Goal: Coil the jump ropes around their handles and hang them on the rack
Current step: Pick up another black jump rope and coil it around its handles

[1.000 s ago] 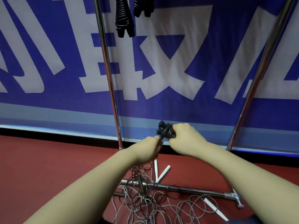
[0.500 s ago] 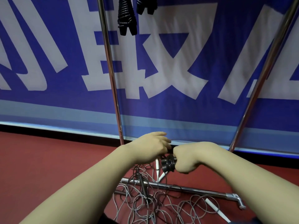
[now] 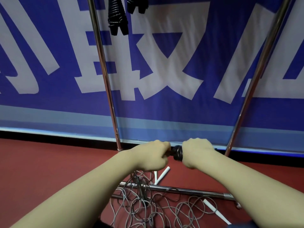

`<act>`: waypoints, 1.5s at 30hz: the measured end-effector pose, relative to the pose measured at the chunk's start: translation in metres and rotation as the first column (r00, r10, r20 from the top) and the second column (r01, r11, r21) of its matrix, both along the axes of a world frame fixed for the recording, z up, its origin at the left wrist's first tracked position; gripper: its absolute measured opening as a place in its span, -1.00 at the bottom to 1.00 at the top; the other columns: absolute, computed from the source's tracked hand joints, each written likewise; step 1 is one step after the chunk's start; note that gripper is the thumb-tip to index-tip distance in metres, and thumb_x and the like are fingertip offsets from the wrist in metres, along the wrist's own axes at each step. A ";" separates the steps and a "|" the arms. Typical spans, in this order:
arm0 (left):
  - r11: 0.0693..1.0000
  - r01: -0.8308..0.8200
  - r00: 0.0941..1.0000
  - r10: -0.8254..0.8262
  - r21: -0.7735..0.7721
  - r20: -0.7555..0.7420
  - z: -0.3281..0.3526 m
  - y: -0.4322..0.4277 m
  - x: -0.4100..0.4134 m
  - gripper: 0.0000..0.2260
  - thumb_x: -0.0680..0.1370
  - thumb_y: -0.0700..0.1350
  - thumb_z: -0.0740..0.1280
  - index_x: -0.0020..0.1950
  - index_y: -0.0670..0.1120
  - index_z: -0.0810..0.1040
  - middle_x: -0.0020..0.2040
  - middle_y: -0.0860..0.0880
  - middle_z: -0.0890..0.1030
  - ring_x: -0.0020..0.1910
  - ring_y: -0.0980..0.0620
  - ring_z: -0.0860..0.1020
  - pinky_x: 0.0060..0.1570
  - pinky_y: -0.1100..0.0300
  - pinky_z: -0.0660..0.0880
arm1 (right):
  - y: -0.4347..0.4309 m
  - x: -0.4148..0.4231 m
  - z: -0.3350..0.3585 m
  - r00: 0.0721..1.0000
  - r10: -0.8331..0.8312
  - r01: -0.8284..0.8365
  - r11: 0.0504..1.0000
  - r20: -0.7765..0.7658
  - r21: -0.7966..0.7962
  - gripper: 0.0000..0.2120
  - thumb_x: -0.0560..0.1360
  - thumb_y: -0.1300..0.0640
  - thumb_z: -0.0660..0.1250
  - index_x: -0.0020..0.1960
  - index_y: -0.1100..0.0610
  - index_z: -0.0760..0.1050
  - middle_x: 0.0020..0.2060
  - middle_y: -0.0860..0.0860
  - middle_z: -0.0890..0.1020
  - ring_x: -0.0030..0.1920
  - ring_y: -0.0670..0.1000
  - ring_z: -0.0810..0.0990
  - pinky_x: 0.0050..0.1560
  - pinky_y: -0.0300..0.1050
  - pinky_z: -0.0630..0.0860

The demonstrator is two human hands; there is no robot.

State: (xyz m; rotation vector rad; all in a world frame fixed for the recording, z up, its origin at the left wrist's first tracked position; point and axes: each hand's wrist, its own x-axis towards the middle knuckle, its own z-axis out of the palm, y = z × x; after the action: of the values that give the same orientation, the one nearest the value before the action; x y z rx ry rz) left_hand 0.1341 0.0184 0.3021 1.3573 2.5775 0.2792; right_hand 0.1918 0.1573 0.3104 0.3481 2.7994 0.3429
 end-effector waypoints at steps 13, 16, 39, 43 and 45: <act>0.939 -0.255 0.932 0.174 0.230 0.319 -0.009 0.002 -0.001 -0.71 0.69 0.06 0.03 0.02 -0.15 0.34 -0.11 -0.16 0.57 -0.25 -0.06 0.46 -0.14 0.08 0.44 | 0.019 -0.008 0.025 0.911 -0.384 0.111 0.580 -0.151 -0.807 -0.60 0.37 0.19 0.46 -0.41 0.10 0.23 -0.55 -0.04 0.30 -0.55 -0.02 0.25 -0.50 -0.21 0.15; 0.942 -0.252 0.943 0.187 0.221 0.275 -0.010 -0.002 -0.008 -0.76 0.70 0.02 0.00 0.07 -0.14 0.30 -0.16 -0.14 0.49 -0.27 -0.08 0.36 -0.22 0.05 0.33 | 0.014 -0.007 0.024 0.924 -0.379 0.121 0.420 -0.052 -0.899 -0.60 0.30 0.05 0.52 -0.38 0.09 0.26 -0.57 -0.03 0.28 -0.59 -0.03 0.22 -0.51 -0.26 0.15; 0.464 -0.886 0.236 0.447 0.002 0.863 -0.025 -0.029 -0.037 -0.57 0.57 -0.19 0.36 0.43 -0.21 0.37 0.25 -0.21 0.47 0.03 -0.15 0.55 0.10 -0.20 0.56 | 0.046 -0.033 0.017 0.552 -0.712 0.003 0.524 -0.435 -0.852 -0.49 0.40 -0.30 0.40 -0.22 0.18 0.49 -0.29 0.07 0.56 -0.24 0.10 0.54 -0.24 -0.09 0.40; 0.570 -0.660 0.684 0.188 0.489 0.705 -0.002 -0.010 -0.024 -0.38 0.48 -0.18 0.48 0.46 0.10 0.32 0.44 0.07 0.36 0.32 0.13 0.38 0.30 0.07 0.41 | 0.023 -0.021 0.033 0.804 -0.413 -0.195 0.497 -0.428 -0.846 -0.55 0.42 -0.22 0.44 -0.43 0.06 0.42 -0.55 -0.13 0.40 -0.49 -0.12 0.37 -0.44 -0.22 0.30; 0.657 -0.518 0.716 -0.016 0.548 0.698 0.009 -0.009 -0.015 -0.25 0.41 -0.17 0.52 0.49 0.17 0.26 0.47 0.16 0.31 0.40 0.24 0.28 0.36 0.14 0.30 | 0.009 -0.015 0.047 0.884 -0.242 -0.294 0.374 -0.399 -0.879 -0.61 0.47 -0.15 0.41 -0.45 0.01 0.49 -0.61 -0.16 0.35 -0.57 -0.17 0.30 -0.49 -0.33 0.25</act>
State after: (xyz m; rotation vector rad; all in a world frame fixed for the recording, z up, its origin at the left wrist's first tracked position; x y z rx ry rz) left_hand 0.1190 0.0091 0.3116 0.7444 2.0456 1.6587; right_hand 0.1766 0.1667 0.3571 0.0821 2.8470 -1.5460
